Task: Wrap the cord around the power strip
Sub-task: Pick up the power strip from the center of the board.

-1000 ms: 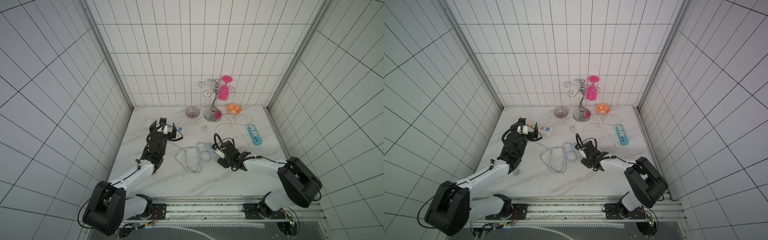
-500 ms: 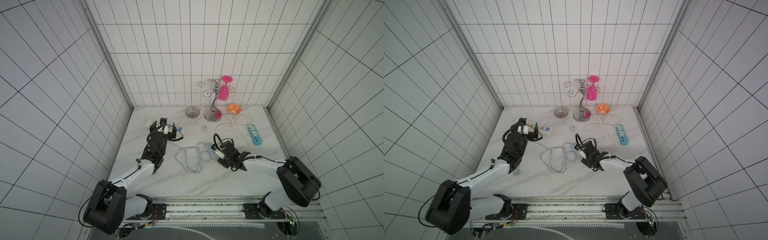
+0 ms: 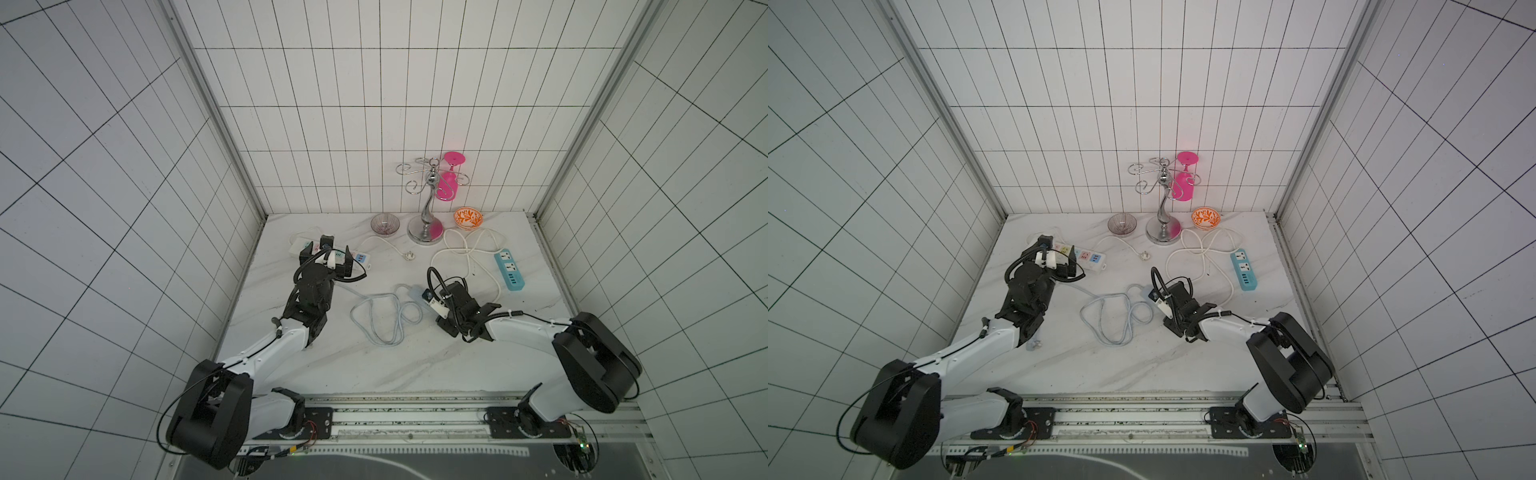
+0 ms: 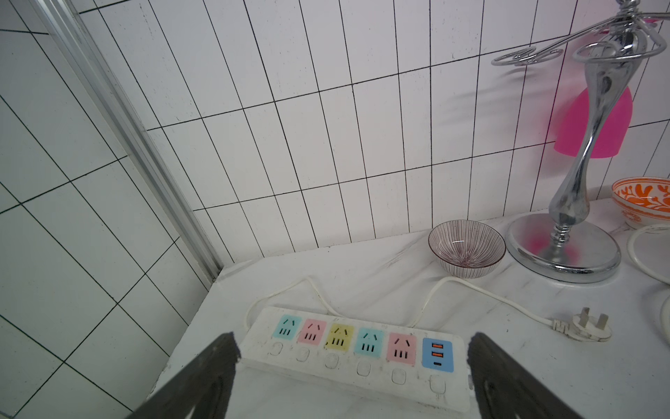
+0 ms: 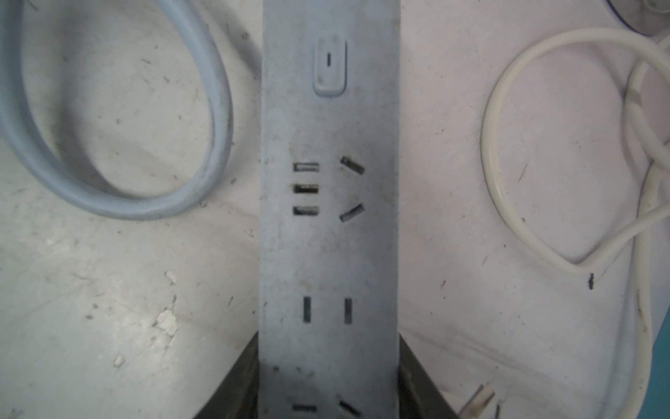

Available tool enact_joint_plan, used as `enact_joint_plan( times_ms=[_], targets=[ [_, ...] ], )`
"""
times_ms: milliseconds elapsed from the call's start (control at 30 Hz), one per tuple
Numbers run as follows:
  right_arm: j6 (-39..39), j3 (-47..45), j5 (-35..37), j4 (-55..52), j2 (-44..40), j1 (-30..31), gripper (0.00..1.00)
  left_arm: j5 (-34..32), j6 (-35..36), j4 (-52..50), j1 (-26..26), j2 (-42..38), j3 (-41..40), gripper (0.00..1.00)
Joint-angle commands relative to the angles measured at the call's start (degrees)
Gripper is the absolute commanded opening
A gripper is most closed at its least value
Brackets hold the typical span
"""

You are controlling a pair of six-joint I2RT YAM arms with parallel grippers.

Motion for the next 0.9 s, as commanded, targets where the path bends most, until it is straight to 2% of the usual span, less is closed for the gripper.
enact_joint_plan(
  times_ms=[0,333,433,533,700,867],
  targets=[
    [0.2,4.5,-3.0,-3.1,0.9,-0.5,0.37,-0.4,0.6,-0.1,-0.2,0.3,1.6,0.98],
    [1.7,5.4,-6.0,-4.2,0.6,-1.4,0.15,-1.1,2.2,-0.5,-0.1,-0.3,1.7,0.98],
    [3.1,7.1,-4.2,-6.1,0.0,-1.6,0.08,-0.7,2.1,-1.2,-0.1,-1.0,1.8,0.98],
    [5.5,10.2,0.4,-9.0,-1.8,-1.6,0.00,0.8,1.1,-4.3,-0.1,-2.3,2.8,0.98],
    [8.3,16.0,5.3,-13.0,-8.7,-1.4,0.00,6.1,0.1,-9.5,-0.1,-7.0,3.9,0.98],
    [11.2,23.8,3.9,-22.1,-13.0,-0.5,0.00,13.6,-0.1,-15.3,-0.1,-14.9,4.0,0.98]
  ],
)
